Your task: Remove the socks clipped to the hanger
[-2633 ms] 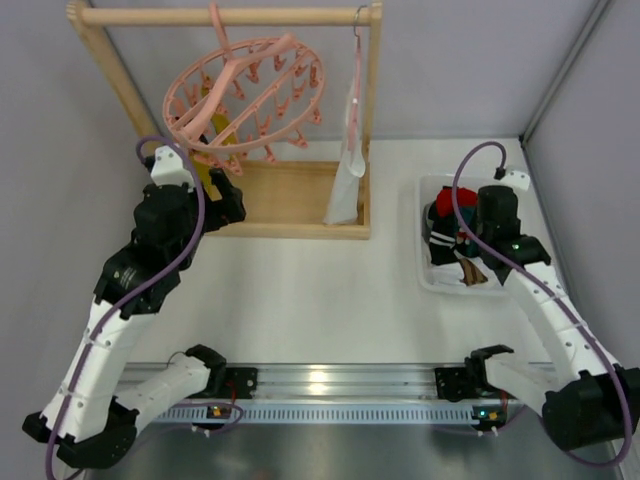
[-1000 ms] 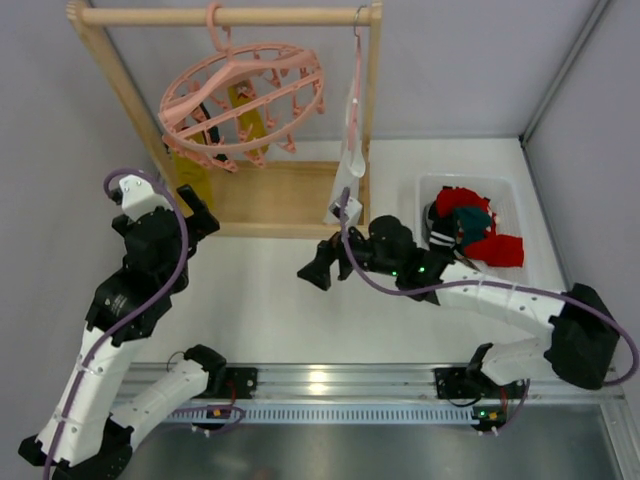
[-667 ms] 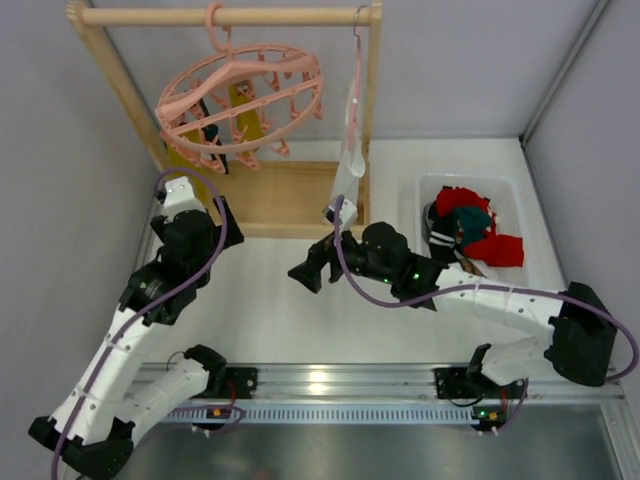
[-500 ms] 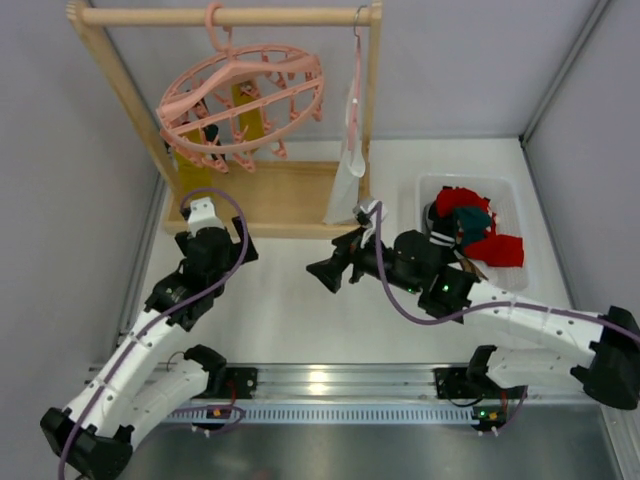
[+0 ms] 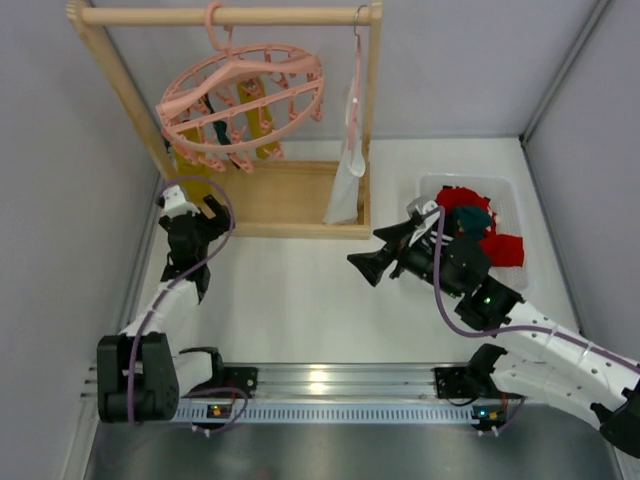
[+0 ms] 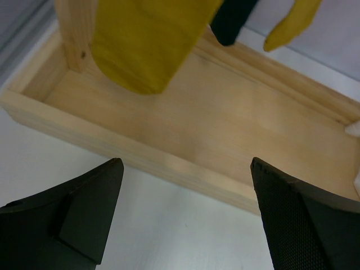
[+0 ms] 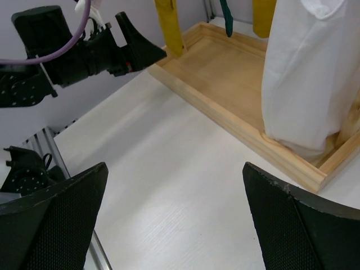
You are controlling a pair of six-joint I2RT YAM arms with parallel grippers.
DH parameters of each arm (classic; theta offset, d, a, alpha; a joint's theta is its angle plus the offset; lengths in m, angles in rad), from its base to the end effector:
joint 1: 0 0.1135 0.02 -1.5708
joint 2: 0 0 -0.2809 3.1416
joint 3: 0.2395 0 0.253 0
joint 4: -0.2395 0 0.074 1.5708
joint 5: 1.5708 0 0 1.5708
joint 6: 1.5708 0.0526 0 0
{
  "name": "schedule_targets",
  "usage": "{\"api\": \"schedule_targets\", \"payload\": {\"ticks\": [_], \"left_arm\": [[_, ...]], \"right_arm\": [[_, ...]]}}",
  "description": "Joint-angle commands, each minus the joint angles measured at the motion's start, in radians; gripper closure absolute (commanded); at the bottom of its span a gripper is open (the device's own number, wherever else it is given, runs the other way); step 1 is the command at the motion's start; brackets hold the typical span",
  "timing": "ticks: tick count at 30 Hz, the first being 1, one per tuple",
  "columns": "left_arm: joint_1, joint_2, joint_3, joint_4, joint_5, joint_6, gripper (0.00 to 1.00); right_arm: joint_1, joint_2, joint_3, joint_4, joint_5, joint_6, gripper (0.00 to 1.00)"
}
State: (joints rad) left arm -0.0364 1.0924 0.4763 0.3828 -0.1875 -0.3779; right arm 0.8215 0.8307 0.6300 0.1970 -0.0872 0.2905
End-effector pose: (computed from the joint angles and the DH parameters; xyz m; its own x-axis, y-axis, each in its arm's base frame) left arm 0.2484 0.0008 0.2408 -0.1611 -0.3569 -0.9202 -0.2204 0.9218 -0.3189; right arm 0.1395 0.1567 0.3303 -0.2283 0.1735 -0.9580 -0.7549 0.5898 0.2867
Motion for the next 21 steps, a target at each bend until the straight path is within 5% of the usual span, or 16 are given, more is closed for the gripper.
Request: {"api": "schedule_targets", "payload": {"ticks": [1,7,21], "left_arm": [[0.157,0.094,0.074,0.232,0.264,0.052,0.02],[0.326,0.244,0.199,0.231,0.612,0.164,0.06],[0.336,0.399,0.308,0.168,0.588,0.448,0.03]], "right_arm": [[-0.018,-0.041,-0.003,-0.005,-0.097,-0.024,0.00],[-0.016,-0.070,0.000,-0.025,-0.151,-0.040,0.01],[-0.018,-0.104,-0.001,-0.018,-0.252,-0.053,0.01]]}}
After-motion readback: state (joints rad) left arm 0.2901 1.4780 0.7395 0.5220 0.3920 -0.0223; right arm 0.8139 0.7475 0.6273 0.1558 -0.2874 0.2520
